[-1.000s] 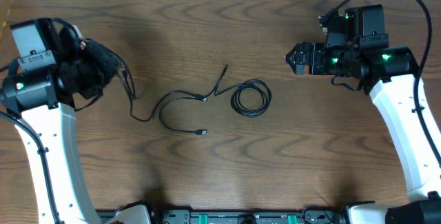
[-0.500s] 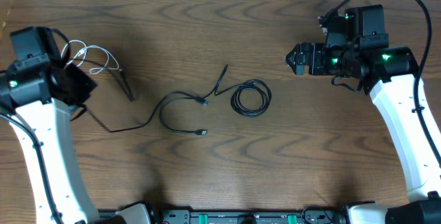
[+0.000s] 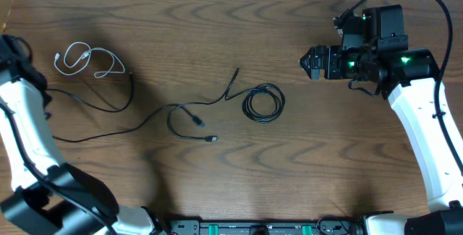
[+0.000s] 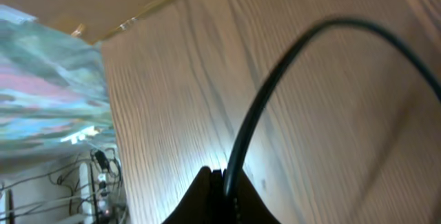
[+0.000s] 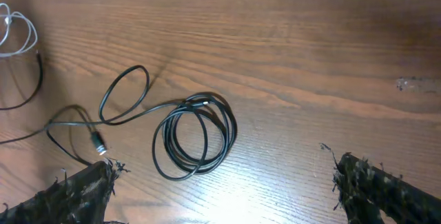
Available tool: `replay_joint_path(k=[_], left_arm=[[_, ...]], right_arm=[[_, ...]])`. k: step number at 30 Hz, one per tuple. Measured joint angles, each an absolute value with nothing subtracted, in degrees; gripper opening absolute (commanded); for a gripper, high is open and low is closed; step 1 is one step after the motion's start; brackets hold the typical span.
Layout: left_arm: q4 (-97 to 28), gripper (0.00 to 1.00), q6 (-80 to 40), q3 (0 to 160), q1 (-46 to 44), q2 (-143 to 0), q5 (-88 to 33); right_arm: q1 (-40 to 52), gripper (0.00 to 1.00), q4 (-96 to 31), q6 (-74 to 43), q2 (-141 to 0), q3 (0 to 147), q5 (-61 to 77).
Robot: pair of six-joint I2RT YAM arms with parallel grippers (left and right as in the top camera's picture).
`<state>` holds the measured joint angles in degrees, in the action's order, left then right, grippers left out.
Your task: Untangle cables
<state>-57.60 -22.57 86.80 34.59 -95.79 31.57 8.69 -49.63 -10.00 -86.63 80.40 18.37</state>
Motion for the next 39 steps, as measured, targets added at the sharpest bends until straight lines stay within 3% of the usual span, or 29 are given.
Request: replay_joint_path(k=[16, 21, 23, 25, 26, 39], left_arm=[[-30.0, 0.08, -0.3, 86.8, 46.1, -109.9, 35.1], [-24.6, 0.29, 8.1, 86.8, 48.8, -112.6, 35.5], [-23.2, 0.49, 10.1, 86.8, 49.7, -113.7, 35.6], [-21.6, 0.77, 11.3, 86.8, 50.5, -114.2, 35.5], [-21.1, 0.84, 11.8, 86.8, 50.8, -114.2, 35.5], [-22.1, 0.89, 12.5, 86.8, 49.7, -111.4, 35.7]], right_arm=[[8.7, 0.99, -48.2, -8.7, -86.6, 80.4, 18.4], [8.7, 0.99, -48.2, -8.7, -86.6, 80.4, 18.4], [8.7, 0.99, -48.2, -8.7, -86.6, 80.4, 18.4], [8.7, 0.99, -48.2, -8.7, -86.6, 80.4, 18.4], [8.7, 0.99, -48.2, -8.7, -86.6, 80.4, 18.4], [8.7, 0.99, -48.4, -8.7, -86.6, 80.4, 18.4]])
